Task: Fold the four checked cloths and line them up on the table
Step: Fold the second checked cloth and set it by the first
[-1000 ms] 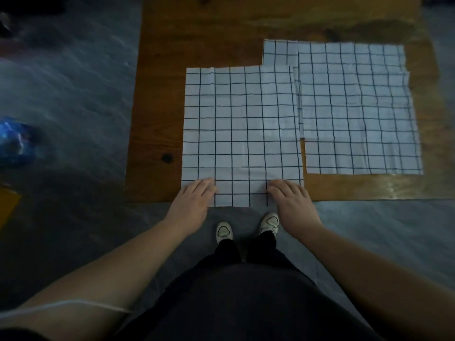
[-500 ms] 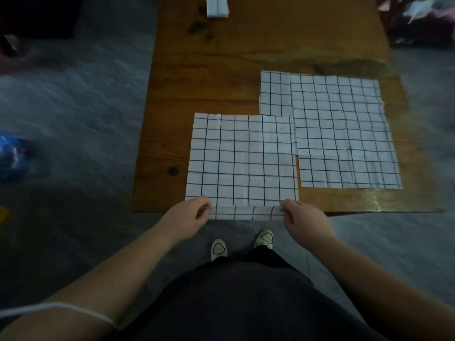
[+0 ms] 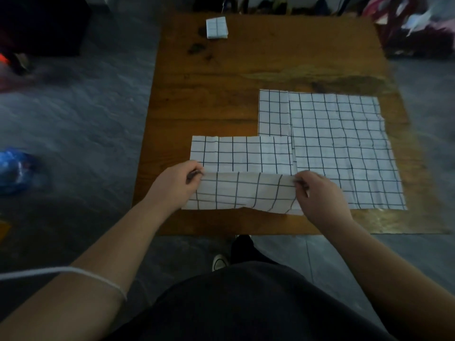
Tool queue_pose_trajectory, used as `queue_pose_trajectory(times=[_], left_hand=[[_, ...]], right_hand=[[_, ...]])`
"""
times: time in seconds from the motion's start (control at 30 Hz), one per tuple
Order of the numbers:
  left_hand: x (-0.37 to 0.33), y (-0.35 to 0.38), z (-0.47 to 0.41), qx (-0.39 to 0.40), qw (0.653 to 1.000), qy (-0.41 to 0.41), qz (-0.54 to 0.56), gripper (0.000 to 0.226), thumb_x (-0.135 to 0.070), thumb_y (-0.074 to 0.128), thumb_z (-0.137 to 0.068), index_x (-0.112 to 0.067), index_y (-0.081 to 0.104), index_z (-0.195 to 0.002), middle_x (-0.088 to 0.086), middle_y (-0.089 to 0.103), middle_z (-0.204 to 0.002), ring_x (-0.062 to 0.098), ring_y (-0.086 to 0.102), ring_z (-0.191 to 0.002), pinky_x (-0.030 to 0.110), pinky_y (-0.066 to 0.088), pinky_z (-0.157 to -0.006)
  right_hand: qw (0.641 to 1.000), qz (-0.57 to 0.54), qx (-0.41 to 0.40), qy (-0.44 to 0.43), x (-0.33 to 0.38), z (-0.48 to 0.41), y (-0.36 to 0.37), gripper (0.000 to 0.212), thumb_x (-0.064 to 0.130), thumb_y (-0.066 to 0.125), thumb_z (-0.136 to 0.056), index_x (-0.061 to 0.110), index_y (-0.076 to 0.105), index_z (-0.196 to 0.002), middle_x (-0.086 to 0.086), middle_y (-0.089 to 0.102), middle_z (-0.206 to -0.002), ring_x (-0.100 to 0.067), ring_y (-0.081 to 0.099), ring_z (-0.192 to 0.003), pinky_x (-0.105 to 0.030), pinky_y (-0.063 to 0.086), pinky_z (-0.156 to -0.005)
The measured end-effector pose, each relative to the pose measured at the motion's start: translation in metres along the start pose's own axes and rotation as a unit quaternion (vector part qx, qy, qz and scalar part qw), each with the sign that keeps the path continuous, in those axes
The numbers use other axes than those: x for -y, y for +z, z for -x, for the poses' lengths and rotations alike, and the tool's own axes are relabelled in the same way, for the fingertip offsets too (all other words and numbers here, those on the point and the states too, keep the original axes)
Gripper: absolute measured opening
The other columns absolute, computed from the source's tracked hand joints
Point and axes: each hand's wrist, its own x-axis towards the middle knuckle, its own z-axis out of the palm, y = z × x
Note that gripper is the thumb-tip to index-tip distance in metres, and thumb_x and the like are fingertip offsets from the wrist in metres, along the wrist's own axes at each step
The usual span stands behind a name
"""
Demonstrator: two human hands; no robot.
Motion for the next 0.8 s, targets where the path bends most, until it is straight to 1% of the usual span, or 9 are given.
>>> queue_pose_trajectory(times=[0.1,0.2,0.33,0.4,0.43,0.5,0.57,0.67,0.8], left_hand=[[-0.005,-0.011,-0.037,-0.008,1.000,-0.006,-0.019,0.009,-0.030,0.053,-0.103,-0.033,0.061,-0.107,-0.012,0.064,-0.089,0.006,0.061,-0.075,0.026,0.051,-0.066],[-0.006,-0.014,-0.074,-0.009,0.999,-0.016,-0.046,0.008,-0.030,0.053,-0.104,-0.033,0.059,-0.106,-0.010,0.063,-0.086,0.008,0.060,-0.071,0.026,0.048,-0.062],[-0.001,-0.005,-0.120,-0.001,0.994,-0.043,-0.101,0.021,-0.029,0.053,-0.103,-0.029,0.055,-0.125,-0.011,0.059,-0.089,0.007,0.058,-0.074,0.024,0.042,-0.060],[0.004,0.004,-0.135,0.018,0.992,-0.063,-0.112,0.028,-0.026,0.054,-0.102,-0.028,0.052,-0.130,-0.010,0.059,-0.094,0.008,0.058,-0.078,0.025,0.043,-0.062],[0.007,0.009,-0.141,0.027,0.991,-0.071,-0.114,0.032,-0.025,0.055,-0.102,-0.028,0.051,-0.133,-0.008,0.061,-0.102,0.009,0.059,-0.085,0.028,0.047,-0.068],[0.011,0.018,-0.149,0.035,0.989,-0.077,-0.124,0.042,-0.024,0.057,-0.100,-0.028,0.046,-0.140,-0.003,0.060,-0.126,0.017,0.058,-0.112,0.039,0.051,-0.091],[0.013,0.024,-0.151,0.033,0.987,-0.079,-0.135,0.052,-0.023,0.058,-0.099,-0.026,0.041,-0.148,0.001,0.051,-0.145,0.023,0.047,-0.133,0.047,0.042,-0.111],[0.015,0.031,-0.144,0.037,0.984,-0.087,-0.149,0.059,-0.020,0.058,-0.099,-0.025,0.035,-0.153,0.002,0.043,-0.155,0.024,0.035,-0.145,0.048,0.031,-0.120],[0.015,0.034,-0.126,0.045,0.984,-0.093,-0.149,0.057,-0.016,0.054,-0.100,-0.024,0.035,-0.154,0.003,0.041,-0.156,0.023,0.032,-0.147,0.045,0.029,-0.120]], right_hand=[[1.000,-0.004,-0.005,0.005,-0.002,-0.041,-0.002,0.014,0.023,0.056,-0.100,0.020,0.066,-0.109,0.005,0.066,-0.093,-0.018,0.060,-0.083,-0.037,0.052,-0.072],[1.000,0.004,0.013,0.012,-0.004,-0.083,0.003,0.013,0.024,0.054,-0.101,0.020,0.064,-0.108,0.005,0.063,-0.089,-0.018,0.056,-0.081,-0.034,0.046,-0.068],[0.997,0.020,0.069,0.035,-0.013,-0.131,0.022,0.014,0.027,0.049,-0.103,0.022,0.061,-0.107,0.005,0.061,-0.090,-0.019,0.056,-0.082,-0.035,0.049,-0.067],[0.993,0.028,0.102,0.044,-0.019,-0.147,0.036,0.016,0.028,0.046,-0.103,0.023,0.061,-0.107,0.004,0.062,-0.091,-0.020,0.057,-0.083,-0.035,0.049,-0.066],[0.992,0.030,0.117,0.047,-0.022,-0.153,0.042,0.017,0.028,0.045,-0.103,0.023,0.061,-0.107,0.003,0.062,-0.091,-0.021,0.058,-0.083,-0.035,0.048,-0.065],[0.987,0.029,0.146,0.052,-0.025,-0.163,0.051,0.018,0.028,0.045,-0.103,0.021,0.060,-0.109,0.000,0.062,-0.095,-0.024,0.059,-0.089,-0.038,0.050,-0.070],[0.985,0.025,0.163,0.057,-0.026,-0.168,0.056,0.021,0.027,0.049,-0.102,0.020,0.058,-0.120,-0.003,0.062,-0.109,-0.027,0.057,-0.105,-0.044,0.052,-0.085],[0.986,0.003,0.155,0.068,-0.029,-0.167,0.057,0.038,0.024,0.056,-0.099,0.018,0.052,-0.136,-0.006,0.056,-0.134,-0.029,0.048,-0.127,-0.050,0.046,-0.103],[0.989,-0.003,0.136,0.066,-0.032,-0.152,0.051,0.043,0.023,0.058,-0.099,0.016,0.049,-0.140,-0.007,0.051,-0.142,-0.028,0.042,-0.135,-0.047,0.042,-0.110]])
